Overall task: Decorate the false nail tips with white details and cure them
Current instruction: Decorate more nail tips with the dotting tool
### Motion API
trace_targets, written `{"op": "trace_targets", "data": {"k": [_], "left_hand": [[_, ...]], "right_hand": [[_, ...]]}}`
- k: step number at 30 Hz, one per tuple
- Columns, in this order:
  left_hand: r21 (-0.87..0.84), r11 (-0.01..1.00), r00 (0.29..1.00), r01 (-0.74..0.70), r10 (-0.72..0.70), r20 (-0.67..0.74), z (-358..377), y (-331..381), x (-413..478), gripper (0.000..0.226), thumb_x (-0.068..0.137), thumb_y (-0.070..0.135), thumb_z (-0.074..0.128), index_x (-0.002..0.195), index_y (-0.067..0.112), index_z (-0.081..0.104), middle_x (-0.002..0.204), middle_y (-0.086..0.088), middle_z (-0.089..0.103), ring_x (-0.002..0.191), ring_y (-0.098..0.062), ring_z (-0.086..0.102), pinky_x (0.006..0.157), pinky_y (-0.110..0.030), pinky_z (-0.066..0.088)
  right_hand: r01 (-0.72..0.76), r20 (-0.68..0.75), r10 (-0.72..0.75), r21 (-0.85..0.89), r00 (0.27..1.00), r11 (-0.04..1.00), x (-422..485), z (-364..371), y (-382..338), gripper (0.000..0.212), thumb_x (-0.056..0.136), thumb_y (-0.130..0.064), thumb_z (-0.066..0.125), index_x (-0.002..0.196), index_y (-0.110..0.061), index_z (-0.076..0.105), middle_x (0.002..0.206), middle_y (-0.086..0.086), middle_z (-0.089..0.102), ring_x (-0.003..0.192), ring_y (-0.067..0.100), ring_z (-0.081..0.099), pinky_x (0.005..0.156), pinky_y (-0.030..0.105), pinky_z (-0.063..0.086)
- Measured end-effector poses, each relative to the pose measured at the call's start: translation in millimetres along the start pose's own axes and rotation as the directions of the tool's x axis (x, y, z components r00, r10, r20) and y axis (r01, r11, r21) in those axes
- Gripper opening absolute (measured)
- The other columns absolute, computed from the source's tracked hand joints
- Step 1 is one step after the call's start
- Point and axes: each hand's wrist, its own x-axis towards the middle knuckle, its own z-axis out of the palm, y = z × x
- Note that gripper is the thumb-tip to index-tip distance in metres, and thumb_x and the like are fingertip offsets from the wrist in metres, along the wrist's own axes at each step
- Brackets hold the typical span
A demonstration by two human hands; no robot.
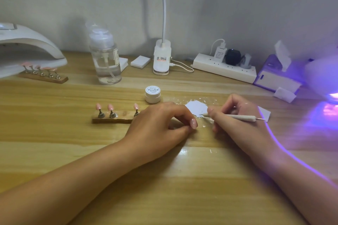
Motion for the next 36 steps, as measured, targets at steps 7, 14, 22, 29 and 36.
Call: {"op": "trace_targets", "data": {"k": [7,14,22,29,36], "left_hand": [[-0.018,1.0,1.0,-0.012,0.012,0.014,-1,-1,1,0.009,0.083,0.029,0.071,0.08,0.038,0.07,0.088,0.023,0.068,0.062,0.014,0.051,0.07,-0.027,0.04],[-0.011,1.0,1.0,-0.011,0.011,0.009,0,-3,1,0.005,0.083,0.033,0.072,0.082,0.038,0.071,0.08,0.03,0.061,0.06,0.012,0.05,0.066,-0.025,0.035],[-0.013,1.0,1.0,-0.009,0.01,0.013,-1,-3,1,0.007,0.083,0.033,0.072,0.081,0.039,0.07,0.081,0.029,0.062,0.06,0.012,0.05,0.066,-0.025,0.036],[0.011,1.0,1.0,-0.018,0.018,0.014,-1,-2,1,0.013,0.084,0.03,0.072,0.079,0.042,0.067,0.081,0.027,0.063,0.062,0.014,0.049,0.064,-0.025,0.033],[0.004,1.0,1.0,-0.016,0.016,0.014,-1,-2,1,0.012,0.084,0.03,0.072,0.08,0.04,0.069,0.085,0.027,0.064,0.062,0.015,0.049,0.065,-0.025,0.035]], "right_hand": [[0.036,-0.07,-0.006,0.441,0.998,0.897,-9,0,-16,0.029,0.09,-0.015,0.068,0.073,-0.017,0.045,0.049,0.002,0.058,0.04,0.007,0.043,0.041,0.016,0.033],[-0.03,0.018,0.025,0.492,1.0,0.87,-16,9,-17,0.044,0.082,0.003,0.055,0.051,-0.022,0.036,0.037,0.003,0.041,0.033,0.007,0.028,0.034,0.013,0.024],[-0.012,0.027,-0.001,0.445,1.0,0.896,-15,11,-16,0.024,0.064,-0.016,0.056,0.049,-0.022,0.038,0.036,0.003,0.041,0.033,0.006,0.031,0.035,0.012,0.025],[-0.003,0.033,-0.013,0.443,0.999,0.897,-15,11,-14,0.024,0.065,-0.016,0.056,0.049,-0.022,0.038,0.036,0.002,0.04,0.033,0.006,0.032,0.036,0.011,0.026],[0.004,0.017,-0.014,0.461,1.0,0.887,-14,10,-11,0.024,0.064,-0.015,0.056,0.049,-0.022,0.038,0.036,0.001,0.04,0.034,0.009,0.03,0.035,0.013,0.025]]}}
